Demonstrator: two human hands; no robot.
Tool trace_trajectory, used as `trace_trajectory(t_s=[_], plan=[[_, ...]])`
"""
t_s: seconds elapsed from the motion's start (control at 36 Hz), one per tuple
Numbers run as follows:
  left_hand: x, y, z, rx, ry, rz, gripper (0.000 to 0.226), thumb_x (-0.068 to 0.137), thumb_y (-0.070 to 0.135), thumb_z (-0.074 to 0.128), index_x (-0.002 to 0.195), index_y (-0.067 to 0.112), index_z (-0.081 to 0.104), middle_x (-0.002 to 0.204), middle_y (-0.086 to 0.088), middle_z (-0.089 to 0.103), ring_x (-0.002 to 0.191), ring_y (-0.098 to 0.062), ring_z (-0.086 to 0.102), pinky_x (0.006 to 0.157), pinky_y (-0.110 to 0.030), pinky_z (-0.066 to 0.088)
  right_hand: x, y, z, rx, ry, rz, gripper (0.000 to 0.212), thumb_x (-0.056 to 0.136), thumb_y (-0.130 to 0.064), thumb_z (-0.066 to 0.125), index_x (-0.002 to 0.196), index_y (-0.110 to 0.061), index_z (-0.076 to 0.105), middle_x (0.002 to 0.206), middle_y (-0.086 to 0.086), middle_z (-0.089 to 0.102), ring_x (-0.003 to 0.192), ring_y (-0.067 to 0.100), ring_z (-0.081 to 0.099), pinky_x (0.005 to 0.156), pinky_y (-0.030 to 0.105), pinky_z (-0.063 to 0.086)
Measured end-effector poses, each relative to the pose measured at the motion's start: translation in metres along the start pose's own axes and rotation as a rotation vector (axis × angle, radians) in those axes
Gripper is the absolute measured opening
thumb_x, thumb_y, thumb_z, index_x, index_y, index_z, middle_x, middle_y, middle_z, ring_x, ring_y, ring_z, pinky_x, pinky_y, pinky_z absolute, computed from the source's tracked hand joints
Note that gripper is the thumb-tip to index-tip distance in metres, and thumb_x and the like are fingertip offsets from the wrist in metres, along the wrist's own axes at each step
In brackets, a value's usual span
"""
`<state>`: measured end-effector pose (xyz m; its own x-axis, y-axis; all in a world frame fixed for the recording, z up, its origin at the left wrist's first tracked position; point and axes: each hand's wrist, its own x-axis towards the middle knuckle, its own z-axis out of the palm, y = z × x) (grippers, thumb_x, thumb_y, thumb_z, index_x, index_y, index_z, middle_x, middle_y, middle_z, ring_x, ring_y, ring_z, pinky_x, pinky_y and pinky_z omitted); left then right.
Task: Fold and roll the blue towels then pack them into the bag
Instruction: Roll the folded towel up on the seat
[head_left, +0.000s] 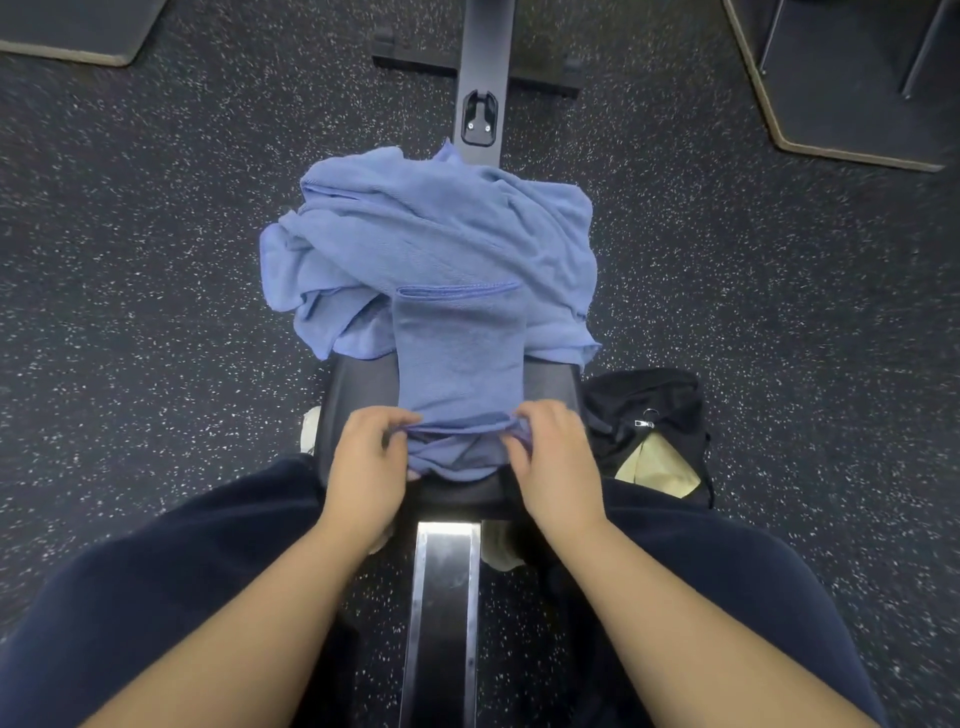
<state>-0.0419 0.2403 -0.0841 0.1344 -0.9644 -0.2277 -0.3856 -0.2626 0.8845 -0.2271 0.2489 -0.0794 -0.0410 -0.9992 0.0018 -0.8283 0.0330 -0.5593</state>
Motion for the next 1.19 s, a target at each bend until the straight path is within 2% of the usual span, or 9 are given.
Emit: trace_trajectory(t_s=[0.14, 0.28, 0.36, 0.5, 0.67, 0.75, 0.83, 1.06, 1.19], plan=[[0.01, -0.003, -0.002, 0.099, -0.039, -0.025, 0.036, 0.091, -0.002, 0.049, 0.108, 0.027, 0.062, 0.117, 0.0, 0.059, 0.096, -0.018, 0.061, 0.085, -0.025, 0.048, 0.0, -0.005, 0.001, 0.07, 0.118, 0.017, 0.025, 0.085, -0.006, 0.067, 0.108, -0.005, 0.057, 0.108, 0.007, 0.053, 0.099, 0.026, 0.054, 0.081, 0.034, 0.046], [0.012, 0.0, -0.002, 0.208, -0.215, 0.048, 0.058, 0.082, -0.012, 0.046, 0.126, 0.023, 0.058, 0.109, 0.005, 0.055, 0.083, -0.003, 0.053, 0.079, -0.002, 0.038, -0.003, -0.005, 0.001, 0.036, 0.162, -0.006, 0.014, 0.081, 0.0, 0.065, 0.088, -0.009, 0.057, 0.093, 0.005, 0.049, 0.082, 0.026, 0.053, 0.071, 0.041, 0.048], [0.017, -0.006, -0.001, 0.31, -0.312, 0.223, 0.061, 0.077, -0.014, 0.051, 0.124, 0.024, 0.062, 0.114, 0.009, 0.05, 0.105, -0.007, 0.048, 0.098, -0.017, 0.037, -0.006, -0.002, 0.002, 0.046, 0.031, 0.057, 0.006, 0.087, -0.005, 0.059, 0.087, -0.01, 0.058, 0.091, -0.001, 0.048, 0.075, 0.023, 0.051, 0.069, 0.041, 0.046], [0.029, -0.004, 0.003, 0.545, -0.381, 0.347, 0.03, 0.082, 0.006, 0.066, 0.105, 0.023, 0.072, 0.117, 0.0, 0.056, 0.108, -0.024, 0.049, 0.096, -0.036, 0.039, -0.012, -0.006, 0.009, 0.12, -0.173, 0.046, 0.009, 0.093, -0.018, 0.058, 0.099, -0.011, 0.061, 0.098, -0.003, 0.059, 0.088, 0.018, 0.057, 0.081, 0.035, 0.045], [0.029, 0.012, 0.008, 0.304, -0.24, 0.101, 0.014, 0.084, 0.014, 0.062, 0.089, 0.025, 0.056, 0.083, 0.005, 0.062, 0.075, -0.016, 0.057, 0.064, -0.021, 0.037, -0.01, -0.015, 0.024, 0.166, -0.172, 0.021, 0.031, 0.084, -0.034, 0.069, 0.1, -0.011, 0.056, 0.11, -0.002, 0.059, 0.128, 0.009, 0.042, 0.083, 0.02, 0.035], [0.028, 0.018, 0.006, 0.257, -0.166, 0.099, 0.019, 0.083, 0.012, 0.062, 0.092, 0.024, 0.05, 0.078, 0.003, 0.06, 0.068, -0.016, 0.054, 0.06, -0.026, 0.036, -0.004, -0.021, 0.035, 0.005, -0.061, -0.038, 0.039, 0.073, -0.038, 0.077, 0.091, -0.013, 0.052, 0.096, -0.001, 0.055, 0.1, 0.019, 0.052, 0.074, 0.024, 0.035], [0.027, 0.022, 0.004, 0.187, -0.176, 0.104, 0.03, 0.083, 0.01, 0.063, 0.101, 0.027, 0.046, 0.079, 0.012, 0.058, 0.068, -0.003, 0.055, 0.061, -0.015, 0.039, 0.002, -0.026, 0.041, -0.097, 0.081, -0.044, 0.031, 0.065, -0.018, 0.078, 0.078, -0.014, 0.051, 0.079, 0.004, 0.054, 0.074, 0.029, 0.055, 0.06, 0.032, 0.041], [0.024, 0.026, 0.0, 0.112, -0.167, 0.035, 0.034, 0.083, 0.008, 0.065, 0.106, 0.029, 0.051, 0.092, 0.014, 0.064, 0.08, -0.004, 0.064, 0.067, -0.01, 0.042, 0.006, -0.035, 0.04, -0.072, 0.181, -0.041, 0.039, 0.065, -0.031, 0.079, 0.074, -0.014, 0.045, 0.073, 0.004, 0.05, 0.066, 0.025, 0.05, 0.055, 0.033, 0.04], [0.018, 0.032, 0.0, 0.165, -0.17, 0.087, 0.024, 0.081, 0.01, 0.067, 0.087, 0.031, 0.059, 0.084, 0.018, 0.064, 0.079, 0.003, 0.059, 0.066, -0.006, 0.039, 0.011, -0.042, 0.044, 0.013, 0.163, -0.019, 0.031, 0.067, -0.011, 0.07, 0.072, -0.016, 0.039, 0.073, 0.006, 0.05, 0.067, 0.03, 0.051, 0.054, 0.032, 0.033]])
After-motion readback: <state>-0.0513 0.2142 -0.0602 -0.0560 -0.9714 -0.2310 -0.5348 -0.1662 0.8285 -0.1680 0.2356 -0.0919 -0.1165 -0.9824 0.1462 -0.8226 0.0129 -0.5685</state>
